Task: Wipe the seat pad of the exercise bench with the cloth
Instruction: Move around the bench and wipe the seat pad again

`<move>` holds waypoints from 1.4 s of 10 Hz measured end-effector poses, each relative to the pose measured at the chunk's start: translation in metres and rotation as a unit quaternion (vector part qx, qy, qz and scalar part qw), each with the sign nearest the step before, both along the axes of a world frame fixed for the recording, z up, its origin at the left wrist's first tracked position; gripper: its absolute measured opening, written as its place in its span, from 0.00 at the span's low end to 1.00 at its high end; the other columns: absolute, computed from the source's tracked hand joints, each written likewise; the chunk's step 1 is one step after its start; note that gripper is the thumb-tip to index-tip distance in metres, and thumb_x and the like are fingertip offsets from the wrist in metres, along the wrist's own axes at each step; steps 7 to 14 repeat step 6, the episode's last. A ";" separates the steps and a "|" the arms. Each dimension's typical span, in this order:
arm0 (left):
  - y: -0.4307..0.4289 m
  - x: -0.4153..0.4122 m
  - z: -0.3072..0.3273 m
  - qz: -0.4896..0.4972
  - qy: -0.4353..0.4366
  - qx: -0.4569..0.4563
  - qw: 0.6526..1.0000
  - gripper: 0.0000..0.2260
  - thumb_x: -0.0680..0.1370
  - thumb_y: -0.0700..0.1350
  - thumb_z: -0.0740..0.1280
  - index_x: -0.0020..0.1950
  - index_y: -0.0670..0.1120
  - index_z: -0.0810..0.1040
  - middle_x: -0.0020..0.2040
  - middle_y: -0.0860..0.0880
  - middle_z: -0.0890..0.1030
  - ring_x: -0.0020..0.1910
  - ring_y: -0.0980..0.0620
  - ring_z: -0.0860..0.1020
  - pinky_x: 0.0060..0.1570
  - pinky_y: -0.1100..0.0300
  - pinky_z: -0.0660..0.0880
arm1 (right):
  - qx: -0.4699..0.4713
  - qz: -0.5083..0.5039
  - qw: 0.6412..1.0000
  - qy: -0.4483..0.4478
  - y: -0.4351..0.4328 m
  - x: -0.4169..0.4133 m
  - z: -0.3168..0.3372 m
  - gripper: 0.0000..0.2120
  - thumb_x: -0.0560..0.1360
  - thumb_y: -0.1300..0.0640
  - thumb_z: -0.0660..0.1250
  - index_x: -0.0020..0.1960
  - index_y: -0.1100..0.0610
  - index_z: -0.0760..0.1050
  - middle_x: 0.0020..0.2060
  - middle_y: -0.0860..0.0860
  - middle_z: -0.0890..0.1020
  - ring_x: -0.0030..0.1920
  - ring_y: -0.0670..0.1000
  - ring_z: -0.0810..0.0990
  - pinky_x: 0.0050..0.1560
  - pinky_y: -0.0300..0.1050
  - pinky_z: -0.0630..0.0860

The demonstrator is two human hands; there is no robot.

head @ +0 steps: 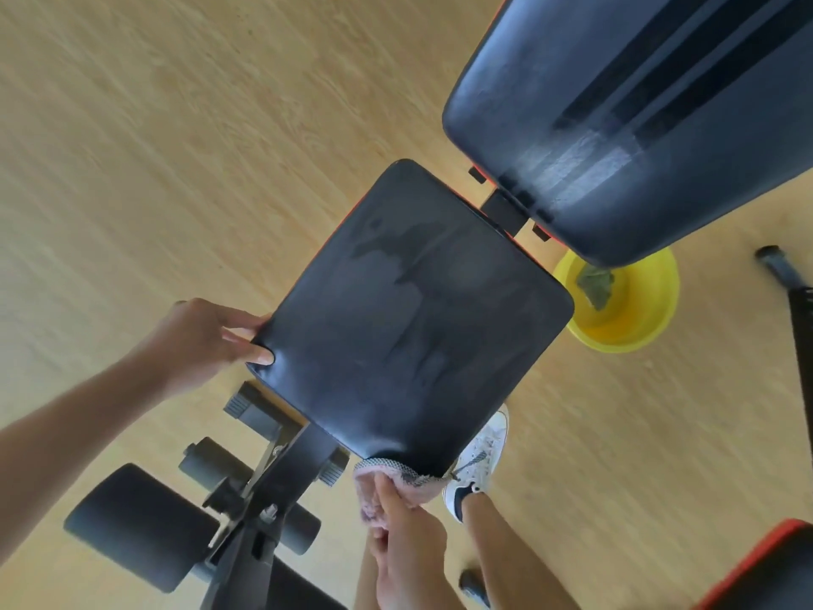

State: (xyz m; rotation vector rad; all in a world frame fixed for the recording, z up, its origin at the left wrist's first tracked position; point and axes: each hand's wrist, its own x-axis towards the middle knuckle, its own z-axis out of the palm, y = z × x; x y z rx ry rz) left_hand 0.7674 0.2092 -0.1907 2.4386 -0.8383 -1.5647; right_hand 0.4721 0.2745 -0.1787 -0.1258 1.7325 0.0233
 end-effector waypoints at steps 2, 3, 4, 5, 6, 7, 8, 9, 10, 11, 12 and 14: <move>0.003 0.000 -0.001 -0.002 0.006 -0.018 1.000 0.17 0.66 0.46 0.80 0.43 0.66 0.81 0.38 0.54 0.87 0.28 0.47 0.76 0.21 0.66 0.69 | 0.004 -0.275 0.959 -0.075 0.003 0.023 -0.013 0.29 0.59 0.39 0.83 0.56 0.45 0.79 0.41 0.44 0.81 0.40 0.43 0.78 0.40 0.38 0.81; 0.004 0.001 -0.002 -0.017 -0.001 -0.020 1.000 0.17 0.66 0.47 0.80 0.45 0.66 0.81 0.39 0.53 0.87 0.28 0.48 0.78 0.23 0.65 0.72 | -0.048 -0.241 0.968 -0.040 0.009 0.047 -0.020 0.22 0.68 0.40 0.80 0.57 0.48 0.81 0.52 0.52 0.84 0.46 0.48 0.80 0.57 0.50 0.81; 0.005 0.001 -0.003 -0.024 -0.005 -0.023 0.999 0.17 0.66 0.47 0.81 0.45 0.66 0.81 0.39 0.55 0.86 0.37 0.51 0.84 0.29 0.61 0.76 | -0.029 -0.317 0.948 -0.021 -0.006 0.067 -0.011 0.22 0.70 0.57 0.79 0.59 0.63 0.76 0.58 0.60 0.81 0.53 0.56 0.81 0.61 0.52 0.79; 0.007 -0.001 -0.002 -0.023 -0.003 -0.036 0.999 0.17 0.67 0.47 0.80 0.41 0.69 0.79 0.37 0.57 0.86 0.32 0.50 0.83 0.25 0.61 0.76 | -0.027 -0.436 0.899 -0.019 -0.011 0.060 -0.011 0.20 0.69 0.57 0.80 0.55 0.58 0.75 0.53 0.57 0.80 0.49 0.57 0.83 0.56 0.51 0.82; 0.011 0.003 -0.009 -0.024 -0.007 -0.029 0.999 0.17 0.67 0.51 0.79 0.35 0.75 0.78 0.34 0.58 0.87 0.40 0.46 0.85 0.39 0.50 0.81 | -0.051 -0.233 0.970 0.046 -0.013 0.047 0.002 0.19 0.76 0.41 0.70 0.64 0.45 0.74 0.54 0.43 0.81 0.53 0.46 0.82 0.45 0.25 0.77; 0.011 0.003 -0.009 -0.024 -0.007 -0.029 0.999 0.17 0.67 0.51 0.79 0.35 0.75 0.78 0.34 0.58 0.87 0.40 0.46 0.85 0.39 0.50 0.81 | -0.051 -0.233 0.970 0.046 -0.013 0.047 0.002 0.19 0.76 0.41 0.70 0.64 0.45 0.74 0.54 0.43 0.81 0.53 0.46 0.82 0.45 0.25 0.77; 0.011 0.003 -0.009 -0.024 -0.007 -0.029 0.999 0.17 0.67 0.51 0.79 0.35 0.75 0.78 0.34 0.58 0.87 0.40 0.46 0.85 0.39 0.50 0.81 | -0.051 -0.233 0.970 0.046 -0.013 0.047 0.002 0.19 0.76 0.41 0.70 0.64 0.45 0.74 0.54 0.43 0.81 0.53 0.46 0.82 0.45 0.25 0.77; 0.011 0.003 -0.009 -0.024 -0.007 -0.029 0.999 0.17 0.67 0.51 0.79 0.35 0.75 0.78 0.34 0.58 0.87 0.40 0.46 0.85 0.39 0.50 0.81 | -0.051 -0.233 0.970 0.046 -0.013 0.047 0.002 0.19 0.76 0.41 0.70 0.64 0.45 0.74 0.54 0.43 0.81 0.53 0.46 0.82 0.45 0.25 0.77; 0.011 0.003 -0.009 -0.024 -0.007 -0.029 0.999 0.17 0.67 0.51 0.79 0.35 0.75 0.78 0.34 0.58 0.87 0.40 0.46 0.85 0.39 0.50 0.81 | -0.051 -0.233 0.970 0.046 -0.013 0.047 0.002 0.19 0.76 0.41 0.70 0.64 0.45 0.74 0.54 0.43 0.81 0.53 0.46 0.82 0.45 0.25 0.77; 0.011 0.003 -0.009 -0.024 -0.007 -0.029 0.999 0.17 0.67 0.51 0.79 0.35 0.75 0.78 0.34 0.58 0.87 0.40 0.46 0.85 0.39 0.50 0.81 | -0.051 -0.233 0.970 0.046 -0.013 0.047 0.002 0.19 0.76 0.41 0.70 0.64 0.45 0.74 0.54 0.43 0.81 0.53 0.46 0.82 0.45 0.25 0.77; 0.011 0.003 -0.009 -0.024 -0.007 -0.029 0.999 0.17 0.67 0.51 0.79 0.35 0.75 0.78 0.34 0.58 0.87 0.40 0.46 0.85 0.39 0.50 0.81 | -0.051 -0.233 0.970 0.046 -0.013 0.047 0.002 0.19 0.76 0.41 0.70 0.64 0.45 0.74 0.54 0.43 0.81 0.53 0.46 0.82 0.45 0.25 0.77; 0.011 0.003 -0.009 -0.024 -0.007 -0.029 0.999 0.17 0.67 0.51 0.79 0.35 0.75 0.78 0.34 0.58 0.87 0.40 0.46 0.85 0.39 0.50 0.81 | -0.051 -0.233 0.970 0.046 -0.013 0.047 0.002 0.19 0.76 0.41 0.70 0.64 0.45 0.74 0.54 0.43 0.81 0.53 0.46 0.82 0.45 0.25 0.77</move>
